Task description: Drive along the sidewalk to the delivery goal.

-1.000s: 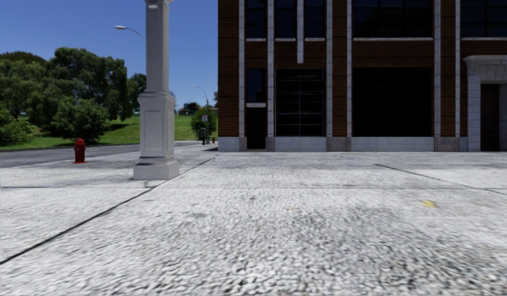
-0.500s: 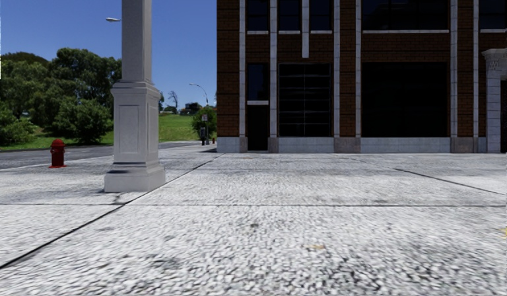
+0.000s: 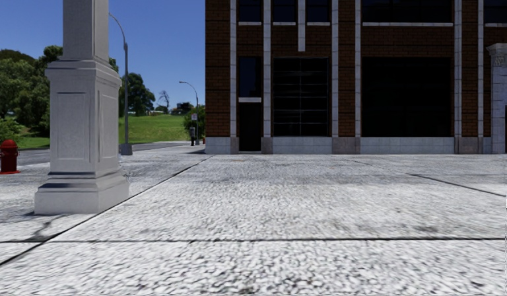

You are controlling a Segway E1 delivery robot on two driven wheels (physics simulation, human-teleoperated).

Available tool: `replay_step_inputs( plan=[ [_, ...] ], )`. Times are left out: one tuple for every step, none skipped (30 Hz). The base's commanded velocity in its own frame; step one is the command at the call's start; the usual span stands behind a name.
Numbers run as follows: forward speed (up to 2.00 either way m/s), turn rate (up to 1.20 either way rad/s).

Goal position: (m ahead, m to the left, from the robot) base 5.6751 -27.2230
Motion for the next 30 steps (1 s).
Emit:
replay_step_inputs(
  plan=[
    [2.0,-1.2],
    [2.0,-1.2],
    [2.0,-1.2],
    [2.0,-1.2],
    [2.0,-1.2],
    [2.0,-1.2],
    [2.0,-1.2],
    [2.0,-1.2],
    [2.0,-1.2],
    [2.0,-1.2],
    [2.0,-1.2],
    [2.0,-1.2],
    [2.0,-1.2],
    [2.0,-1.2],
    [2.0,-1.2],
    [2.0,-1.2],
    [2.0,-1.2],
    [2.0,-1.2],
    [2.0,-1.2],
    [2.0,-1.2],
    [2.0,-1.2],
    [2.0,-1.2],
    [2.0,-1.2],
    [2.0,-1.2],
    [2.0,-1.2],
    [2.0,-1.2],
    [2.0,-1.17],
    [2.0,-1.17],
    [2.0,-1.08],
    [2.0,-0.97]
  ],
)
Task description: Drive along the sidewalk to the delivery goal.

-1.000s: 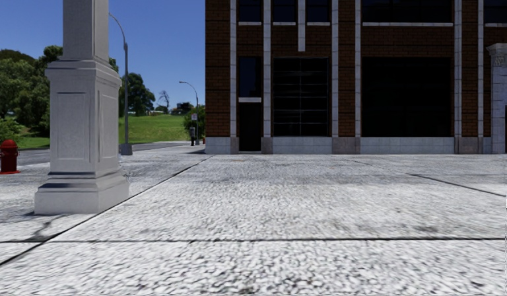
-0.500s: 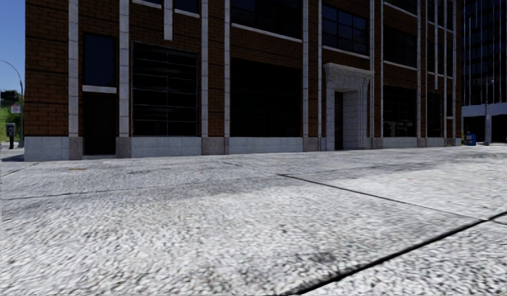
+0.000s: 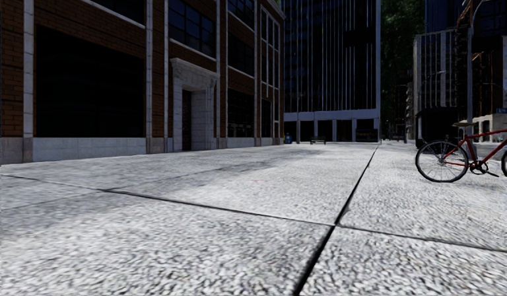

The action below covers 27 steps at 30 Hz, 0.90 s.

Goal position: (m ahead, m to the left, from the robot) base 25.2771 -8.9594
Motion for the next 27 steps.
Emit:
replay_step_inputs(
  plan=[
    [2.0,-0.72],
    [2.0,-0.72],
    [2.0,-0.25],
    [2.0,-0.03],
    [2.0,0.0],
    [2.0,0.0],
    [2.0,0.0],
    [2.0,0.0],
    [2.0,0.0],
    [2.0,0.0],
    [2.0,0.0],
    [2.0,0.0],
    [2.0,0.0],
    [2.0,0.0],
    [2.0,0.0],
    [2.0,0.0],
    [2.0,0.0],
    [2.0,0.0],
    [2.0,0.0],
    [2.0,0.0],
    [2.0,0.0],
    [2.0,0.0],
    [2.0,0.0],
    [2.0,0.0],
    [2.0,0.0],
    [2.0,0.0],
    [2.0,0.0]
  ],
)
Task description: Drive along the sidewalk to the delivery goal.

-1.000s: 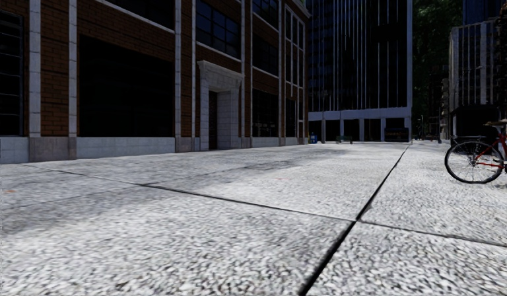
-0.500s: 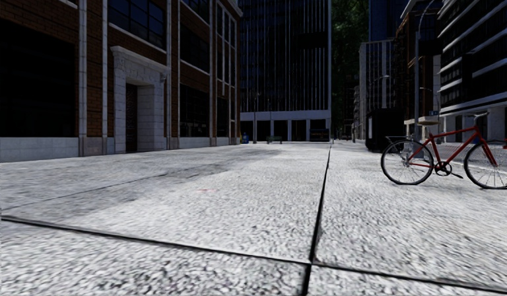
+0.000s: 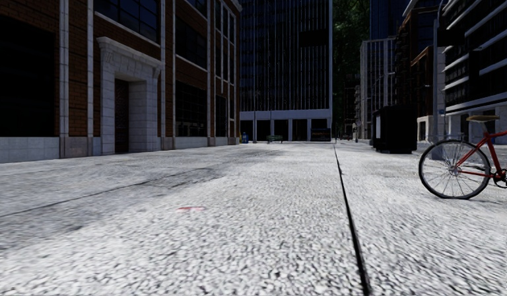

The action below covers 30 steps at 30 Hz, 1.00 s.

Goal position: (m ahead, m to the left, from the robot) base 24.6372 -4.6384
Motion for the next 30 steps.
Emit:
replay_step_inputs(
  plan=[
    [2.0,0.0],
    [2.0,0.0],
    [2.0,0.0],
    [2.0,0.0],
    [2.0,0.0],
    [2.0,0.0],
    [2.0,0.0],
    [2.0,0.0],
    [2.0,0.0],
    [2.0,0.0],
    [2.0,0.0],
    [2.0,0.0],
    [2.0,0.0],
    [2.0,0.0],
    [2.0,0.0],
    [2.0,0.0],
    [2.0,0.0],
    [2.0,0.0],
    [2.0,0.0],
    [2.0,0.0],
    [2.0,0.0],
    [2.0,0.0],
    [2.0,0.0],
    [2.0,0.0],
    [2.0,0.0],
    [2.0,0.0],
    [2.0,0.0],
    [2.0,0.0],
    [2.0,0.0],
    [2.0,0.0]
  ],
)
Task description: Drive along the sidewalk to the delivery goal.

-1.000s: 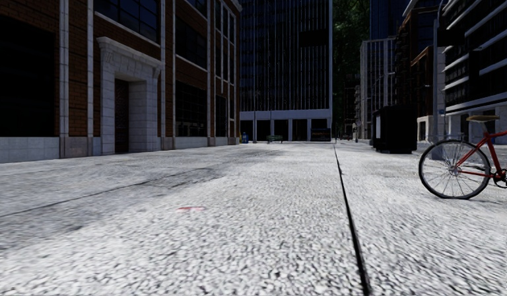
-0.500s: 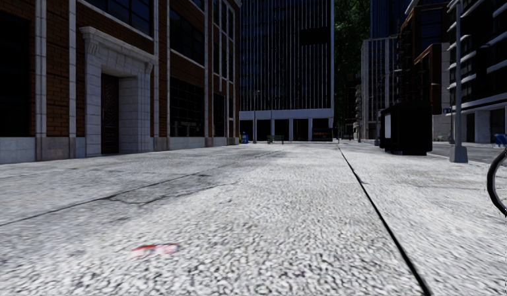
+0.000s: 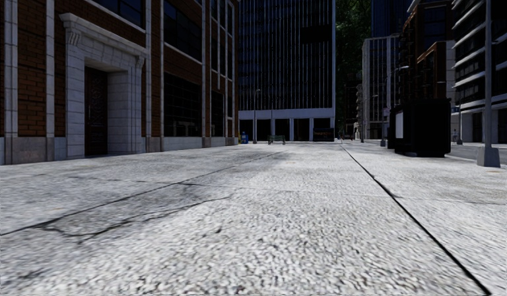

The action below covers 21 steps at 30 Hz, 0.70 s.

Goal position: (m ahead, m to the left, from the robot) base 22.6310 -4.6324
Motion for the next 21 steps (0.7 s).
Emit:
replay_step_inputs(
  plan=[
    [2.0,0.0],
    [2.0,0.0],
    [2.0,0.0],
    [2.0,0.0],
    [2.0,0.0],
    [2.0,0.0],
    [2.0,0.0],
    [2.0,0.0],
    [2.0,0.0],
    [2.0,0.0],
    [2.0,0.0],
    [2.0,0.0],
    [2.0,0.0],
    [2.0,0.0],
    [2.0,0.0],
    [2.0,0.0],
    [2.0,0.0],
    [2.0,0.0],
    [2.0,0.0],
    [2.0,0.0],
    [2.0,0.0]
  ],
)
